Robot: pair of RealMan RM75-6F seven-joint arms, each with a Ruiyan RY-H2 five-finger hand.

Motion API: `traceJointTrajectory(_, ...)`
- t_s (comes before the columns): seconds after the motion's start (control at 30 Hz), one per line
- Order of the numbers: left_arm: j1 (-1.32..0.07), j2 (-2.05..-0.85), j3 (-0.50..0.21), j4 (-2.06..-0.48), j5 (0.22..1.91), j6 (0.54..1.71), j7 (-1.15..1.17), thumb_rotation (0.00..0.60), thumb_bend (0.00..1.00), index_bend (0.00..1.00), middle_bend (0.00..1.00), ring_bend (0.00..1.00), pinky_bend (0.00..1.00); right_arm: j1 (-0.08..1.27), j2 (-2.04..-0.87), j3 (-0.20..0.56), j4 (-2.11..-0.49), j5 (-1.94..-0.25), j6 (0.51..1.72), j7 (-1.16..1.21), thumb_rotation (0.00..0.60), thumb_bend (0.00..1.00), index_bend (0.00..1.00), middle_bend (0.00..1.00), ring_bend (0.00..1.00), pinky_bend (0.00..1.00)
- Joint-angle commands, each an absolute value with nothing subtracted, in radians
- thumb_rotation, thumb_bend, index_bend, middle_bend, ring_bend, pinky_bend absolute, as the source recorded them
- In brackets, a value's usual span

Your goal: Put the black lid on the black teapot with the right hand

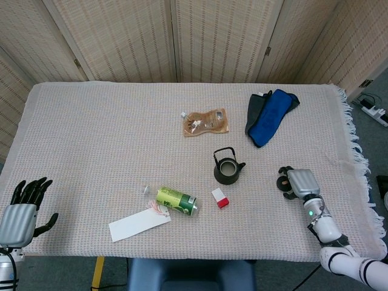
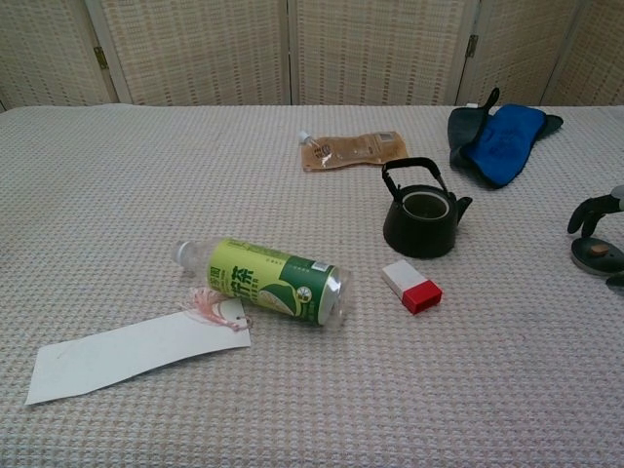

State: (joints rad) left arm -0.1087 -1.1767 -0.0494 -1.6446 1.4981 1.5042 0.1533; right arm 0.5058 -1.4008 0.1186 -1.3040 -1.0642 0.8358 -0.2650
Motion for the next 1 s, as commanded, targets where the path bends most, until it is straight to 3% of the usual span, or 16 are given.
traceJointTrajectory(0.03, -0.108, -1.176, -0.05, -1.643, 1.497, 1.504, 0.151, 0.6, 0.28, 0.09, 0.06, 0.06, 0.01, 0.509, -1.402, 0.116, -1.305, -1.065, 0.835, -0.265, 0.6, 0.24, 0.29, 0.33, 0.82, 0.78)
traceJointTrajectory(0.77, -0.107, -1.186, -0.048, -1.624, 1.5, 1.499, 0.134, 0.6, 0.28, 0.09, 0.06, 0.06, 0.01, 0.518, -1.386, 0.101, -1.349, -1.035, 0.865, -0.307, 0.6, 0.31, 0.37, 0.41, 0.84, 0.8)
traceJointTrajectory(1.0, -0.104, -1.181, -0.049, -1.626, 1.497, 1.503, 0.132, 0.6, 0.28, 0.09, 0.06, 0.06, 0.01, 0.525, -1.329, 0.108, -1.455, -1.077, 0.894, -0.306, 0.6, 0.33, 0.38, 0.42, 0.84, 0.8)
